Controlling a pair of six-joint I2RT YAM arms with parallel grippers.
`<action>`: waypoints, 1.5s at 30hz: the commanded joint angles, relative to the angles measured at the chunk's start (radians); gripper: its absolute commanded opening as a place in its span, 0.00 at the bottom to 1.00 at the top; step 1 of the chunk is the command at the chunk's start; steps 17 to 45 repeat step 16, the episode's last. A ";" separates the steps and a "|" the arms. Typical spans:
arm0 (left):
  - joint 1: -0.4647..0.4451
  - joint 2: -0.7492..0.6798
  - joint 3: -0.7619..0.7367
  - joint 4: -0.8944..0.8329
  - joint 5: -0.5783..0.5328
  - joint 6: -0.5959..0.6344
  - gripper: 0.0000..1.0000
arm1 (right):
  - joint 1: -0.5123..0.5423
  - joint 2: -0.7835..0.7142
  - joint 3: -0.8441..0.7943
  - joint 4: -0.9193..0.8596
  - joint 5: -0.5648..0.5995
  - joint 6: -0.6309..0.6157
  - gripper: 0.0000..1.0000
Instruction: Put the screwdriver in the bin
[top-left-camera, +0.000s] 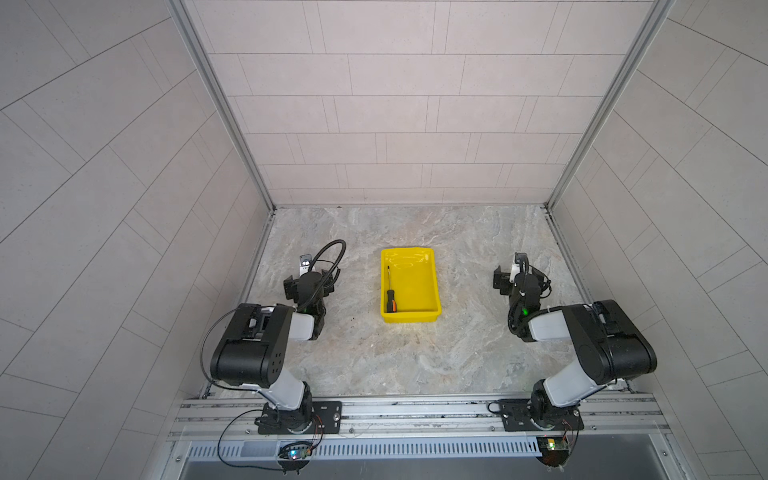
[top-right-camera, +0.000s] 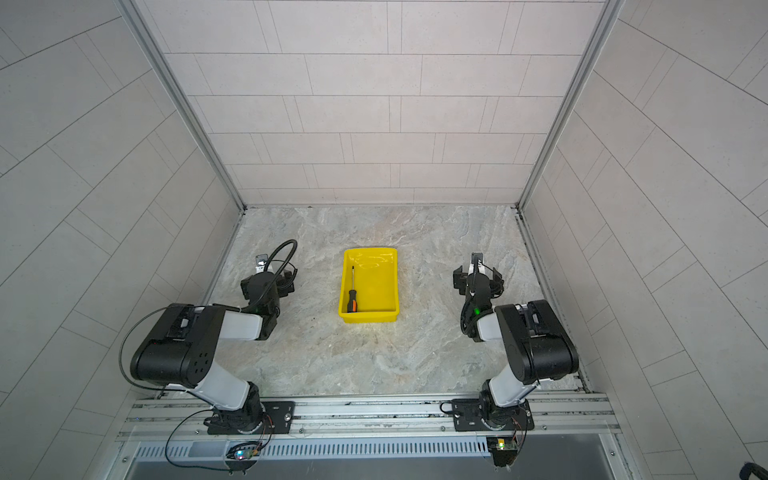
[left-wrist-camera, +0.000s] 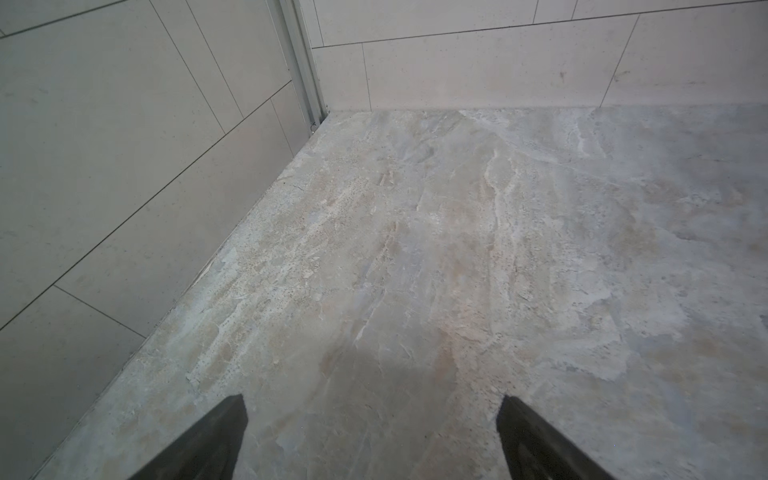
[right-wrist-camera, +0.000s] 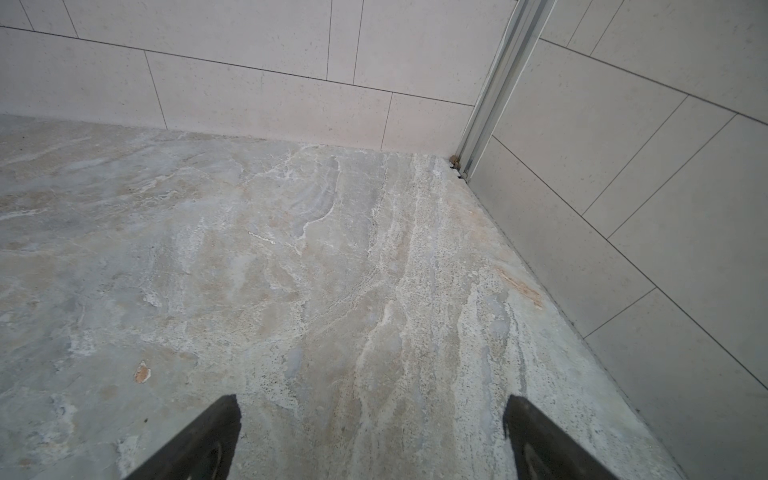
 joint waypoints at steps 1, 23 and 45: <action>-0.003 0.006 0.009 0.049 0.022 0.006 1.00 | 0.004 0.008 -0.001 0.000 0.001 -0.001 0.99; -0.003 0.008 0.002 0.067 0.021 0.014 1.00 | 0.009 0.009 0.000 0.001 0.006 -0.006 0.99; -0.003 0.008 0.002 0.067 0.021 0.014 1.00 | 0.009 0.009 0.000 0.001 0.006 -0.006 0.99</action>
